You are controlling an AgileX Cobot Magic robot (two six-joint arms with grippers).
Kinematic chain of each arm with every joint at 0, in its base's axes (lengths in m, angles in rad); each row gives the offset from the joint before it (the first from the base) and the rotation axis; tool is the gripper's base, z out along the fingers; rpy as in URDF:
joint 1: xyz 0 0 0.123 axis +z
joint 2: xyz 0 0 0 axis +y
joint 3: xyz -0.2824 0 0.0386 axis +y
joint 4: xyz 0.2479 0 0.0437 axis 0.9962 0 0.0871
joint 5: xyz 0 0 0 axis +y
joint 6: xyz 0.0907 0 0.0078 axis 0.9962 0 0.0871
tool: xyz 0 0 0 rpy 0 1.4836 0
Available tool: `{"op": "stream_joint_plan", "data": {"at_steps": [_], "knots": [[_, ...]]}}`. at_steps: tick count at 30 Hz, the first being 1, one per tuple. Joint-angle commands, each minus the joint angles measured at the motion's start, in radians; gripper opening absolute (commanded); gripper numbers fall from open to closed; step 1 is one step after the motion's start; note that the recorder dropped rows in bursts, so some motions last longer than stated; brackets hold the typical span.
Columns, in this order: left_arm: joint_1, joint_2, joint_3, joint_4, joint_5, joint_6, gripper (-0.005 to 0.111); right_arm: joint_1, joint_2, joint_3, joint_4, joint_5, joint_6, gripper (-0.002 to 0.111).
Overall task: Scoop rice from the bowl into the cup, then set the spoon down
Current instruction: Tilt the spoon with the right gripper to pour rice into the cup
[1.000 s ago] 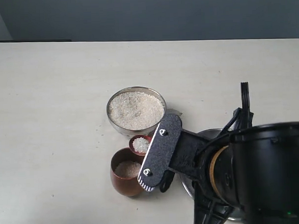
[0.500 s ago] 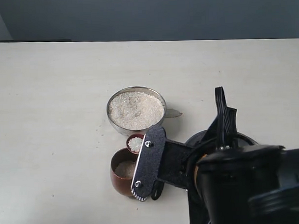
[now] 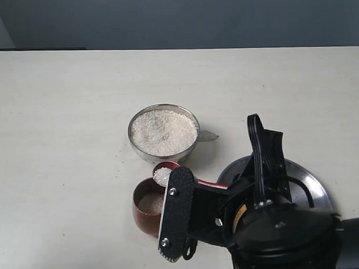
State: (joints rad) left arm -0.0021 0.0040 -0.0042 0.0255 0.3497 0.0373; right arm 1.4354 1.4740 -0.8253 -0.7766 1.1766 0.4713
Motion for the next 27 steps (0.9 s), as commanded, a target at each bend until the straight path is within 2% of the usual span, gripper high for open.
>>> {"op": "stream_joint_plan", "data": {"at_steps": [1, 12, 27], "knots": [[-0.002, -0.004, 0.004, 0.003, -0.012, 0.001, 0.001, 0.002, 0.002, 0.004, -0.018, 0.01, -0.002, -0.001], [-0.002, -0.004, 0.004, 0.003, -0.014, 0.001, 0.001, 0.06, 0.002, 0.004, -0.059, 0.044, -0.03, -0.001], [-0.002, -0.004, 0.004, 0.003, -0.014, 0.001, 0.001, 0.06, 0.002, 0.004, -0.059, 0.044, -0.167, -0.001]]}}
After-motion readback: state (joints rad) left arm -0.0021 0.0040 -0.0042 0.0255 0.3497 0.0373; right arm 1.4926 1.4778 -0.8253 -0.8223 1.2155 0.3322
